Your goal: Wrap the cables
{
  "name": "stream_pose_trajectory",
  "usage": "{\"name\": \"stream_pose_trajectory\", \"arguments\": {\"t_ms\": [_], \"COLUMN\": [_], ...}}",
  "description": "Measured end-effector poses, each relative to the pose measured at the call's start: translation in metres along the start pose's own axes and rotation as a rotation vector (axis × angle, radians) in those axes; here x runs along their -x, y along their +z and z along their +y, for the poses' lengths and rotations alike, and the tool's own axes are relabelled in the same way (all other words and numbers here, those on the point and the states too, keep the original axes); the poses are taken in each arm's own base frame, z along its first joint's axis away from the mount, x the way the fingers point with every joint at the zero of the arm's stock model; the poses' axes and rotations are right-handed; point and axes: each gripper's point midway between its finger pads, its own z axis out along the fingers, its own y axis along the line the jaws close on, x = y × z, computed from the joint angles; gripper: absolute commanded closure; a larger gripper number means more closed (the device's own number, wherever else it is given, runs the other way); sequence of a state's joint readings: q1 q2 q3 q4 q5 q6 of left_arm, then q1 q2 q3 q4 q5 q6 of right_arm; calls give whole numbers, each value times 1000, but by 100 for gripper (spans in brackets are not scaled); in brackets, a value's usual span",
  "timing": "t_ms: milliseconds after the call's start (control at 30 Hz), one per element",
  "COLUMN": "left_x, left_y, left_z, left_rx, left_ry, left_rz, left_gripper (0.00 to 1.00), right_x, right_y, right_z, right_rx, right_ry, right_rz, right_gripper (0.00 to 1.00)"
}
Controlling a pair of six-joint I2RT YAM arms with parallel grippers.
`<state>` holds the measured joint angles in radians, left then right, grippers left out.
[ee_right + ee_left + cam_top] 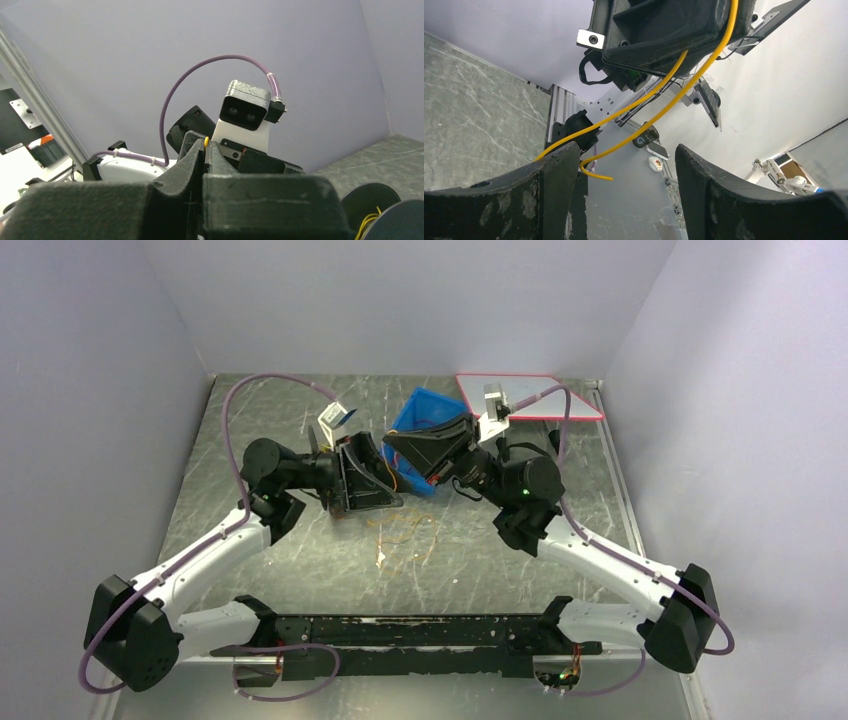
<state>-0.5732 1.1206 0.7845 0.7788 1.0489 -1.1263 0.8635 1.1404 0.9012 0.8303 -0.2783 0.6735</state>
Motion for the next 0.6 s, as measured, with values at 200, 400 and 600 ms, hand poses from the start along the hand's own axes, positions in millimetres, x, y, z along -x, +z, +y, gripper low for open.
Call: {"name": "stream_pose_trajectory", "arguments": {"t_ms": [200, 400, 600], "left_x": [-2, -3, -4], "left_y": [2, 2, 4], "left_z": [1, 3, 4], "left_rx": [-3, -4, -8], "left_ry": [-7, -15, -22], "left_rz": [8, 10, 15], "left_gripper": [45, 57, 70], "right_x": [-2, -2, -3], "right_y": [-1, -2, -4], "right_z": [2, 5, 10], "right_rx": [14, 28, 44], "right_ry": [-1, -3, -6], "right_rz": [2, 3, 6], "right_gripper": [100, 100, 100]}}
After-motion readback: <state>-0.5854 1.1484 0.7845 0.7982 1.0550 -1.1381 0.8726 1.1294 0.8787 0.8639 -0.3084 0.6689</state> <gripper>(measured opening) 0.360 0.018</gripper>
